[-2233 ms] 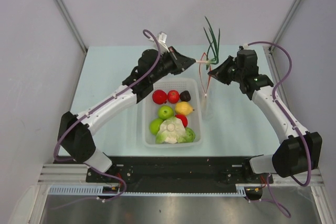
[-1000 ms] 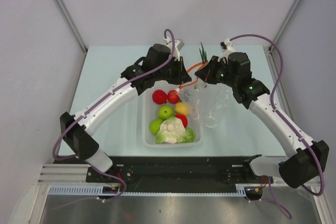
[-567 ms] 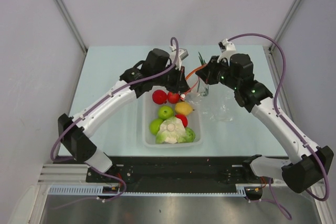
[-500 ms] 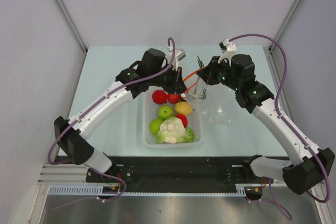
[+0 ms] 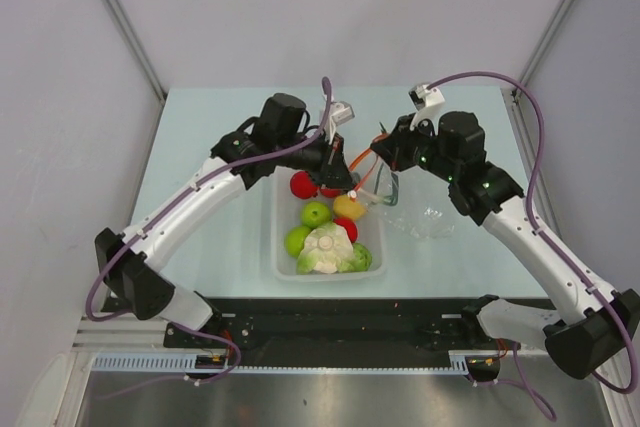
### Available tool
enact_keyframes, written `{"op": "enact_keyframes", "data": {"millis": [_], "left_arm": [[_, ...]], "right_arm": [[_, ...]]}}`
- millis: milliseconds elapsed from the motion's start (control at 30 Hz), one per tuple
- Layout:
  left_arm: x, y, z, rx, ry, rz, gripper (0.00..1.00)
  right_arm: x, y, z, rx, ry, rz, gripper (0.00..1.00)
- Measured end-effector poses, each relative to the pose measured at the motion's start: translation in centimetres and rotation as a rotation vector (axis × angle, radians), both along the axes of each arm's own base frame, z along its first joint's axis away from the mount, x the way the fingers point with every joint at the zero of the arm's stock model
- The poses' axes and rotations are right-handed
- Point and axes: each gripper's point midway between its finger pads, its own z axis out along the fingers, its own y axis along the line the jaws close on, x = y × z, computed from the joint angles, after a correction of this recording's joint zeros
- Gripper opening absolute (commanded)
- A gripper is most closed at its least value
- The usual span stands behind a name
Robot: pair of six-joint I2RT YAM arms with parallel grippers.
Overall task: Place the food in the zip-top bag and seal the zipper
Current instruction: Place the fake vegetable in the zipper food storage bag.
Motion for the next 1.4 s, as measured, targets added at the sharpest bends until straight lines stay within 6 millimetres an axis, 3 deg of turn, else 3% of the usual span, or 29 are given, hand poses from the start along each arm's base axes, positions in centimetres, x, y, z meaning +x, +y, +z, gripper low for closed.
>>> {"op": "enact_keyframes", "data": {"millis": [133,233,300,433,600,800,1000,1200,1400], "left_arm": [[0.6,1.8,0.3,-0.028,-0.059,0.021,0.00],[0.3,4.2,0.9,-0.040,-0.121,0.047,0.00],[-0.6,4.4,2.0,-0.063,-0.171,0.019,0.00],[-1.7,4.0,2.8,-0.089,-0.219,-0.048,0.00],[-1.7,2.7,0.7,-0.053,-0.170,-0.096,0.00],[0.7,1.1,-1.7,-0.003,-0.069,0.014,0.00],[3.3,-0.1,0.4,-0.106,-0.068,0.176,0.00],[2.2,-2.3,1.1,-0.192,0.027,0.142,0.00],[0.5,-3.4,-0.6,-0.286,0.177,0.074,0.00]], "right_arm": [[-0.4,-0.4,0.1,-0.022,-0.018,0.001,0.00],[-0.6,-0.7,0.0,-0.031,-0.019,-0.006,0.00],[-0.5,-0.9,-0.1,-0.034,-0.019,-0.020,0.00],[-0.3,-0.9,-0.3,-0.033,-0.012,-0.030,0.00],[-0.7,-0.1,0.2,-0.015,-0.027,0.004,0.00],[-2.8,2.3,0.8,0.009,-0.040,0.120,0.00],[-3.7,3.2,1.4,0.051,-0.027,0.155,0.00],[-3.7,3.8,3.2,0.117,-0.058,0.168,0.00],[-3.8,3.9,3.9,0.131,-0.081,0.179,0.00]]}}
